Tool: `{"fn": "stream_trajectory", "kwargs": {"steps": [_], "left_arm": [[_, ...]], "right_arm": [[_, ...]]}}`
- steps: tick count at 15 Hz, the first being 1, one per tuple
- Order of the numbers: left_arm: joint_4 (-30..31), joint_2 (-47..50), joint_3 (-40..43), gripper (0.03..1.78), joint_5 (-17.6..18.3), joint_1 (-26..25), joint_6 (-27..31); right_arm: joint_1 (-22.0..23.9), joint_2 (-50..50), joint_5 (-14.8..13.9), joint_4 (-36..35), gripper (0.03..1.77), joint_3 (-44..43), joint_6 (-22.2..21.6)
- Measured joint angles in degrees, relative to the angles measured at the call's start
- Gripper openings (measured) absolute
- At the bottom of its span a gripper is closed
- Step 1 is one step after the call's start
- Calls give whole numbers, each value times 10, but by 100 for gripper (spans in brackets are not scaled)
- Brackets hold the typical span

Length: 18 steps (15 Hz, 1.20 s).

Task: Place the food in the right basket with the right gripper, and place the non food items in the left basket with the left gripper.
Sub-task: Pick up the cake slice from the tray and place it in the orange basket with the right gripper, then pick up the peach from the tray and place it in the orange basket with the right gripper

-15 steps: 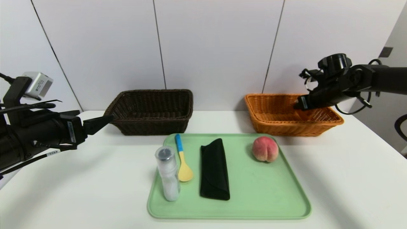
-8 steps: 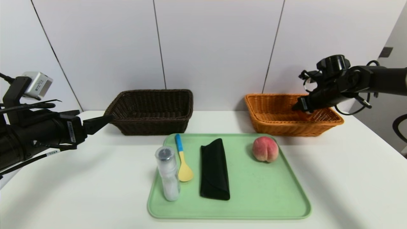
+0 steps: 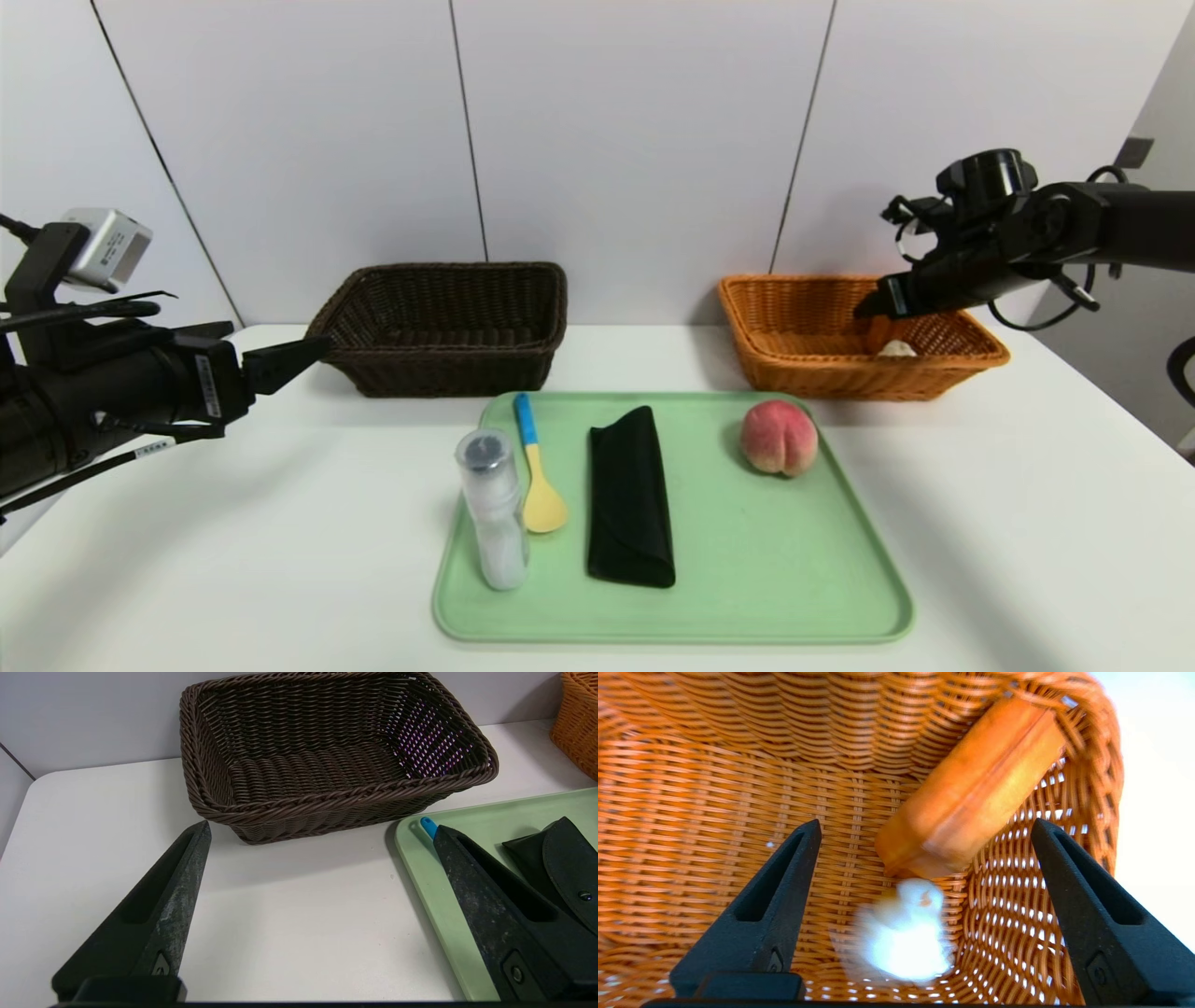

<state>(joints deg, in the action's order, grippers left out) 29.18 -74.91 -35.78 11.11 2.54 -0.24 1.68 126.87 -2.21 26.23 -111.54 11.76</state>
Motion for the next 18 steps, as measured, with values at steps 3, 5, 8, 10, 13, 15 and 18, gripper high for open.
{"fn": "stream_trajectory", "kwargs": {"steps": [3,5,8,10,13,15,18], "left_arm": [[0,2,0,169,1,0,0],[0,3,0,169,1,0,0],[-1,5,0,169,1,0,0],[-1,8,1,169,1,0,0],[-2,13,2,169,2,0,0],[-2,15,3,169,2,0,0],[-3,17,5,169,2,0,0]], "right_arm": [[-3,-29,-1,3,161,2,4],[-15,-64,0,9,163,4,12],[-71,-136,6,58,166,9,16],[-130,-188,7,95,167,31,10],[-216,-263,7,110,168,101,-14],[-257,-305,6,114,169,157,-21],[-294,-354,7,134,169,235,-25]]}}
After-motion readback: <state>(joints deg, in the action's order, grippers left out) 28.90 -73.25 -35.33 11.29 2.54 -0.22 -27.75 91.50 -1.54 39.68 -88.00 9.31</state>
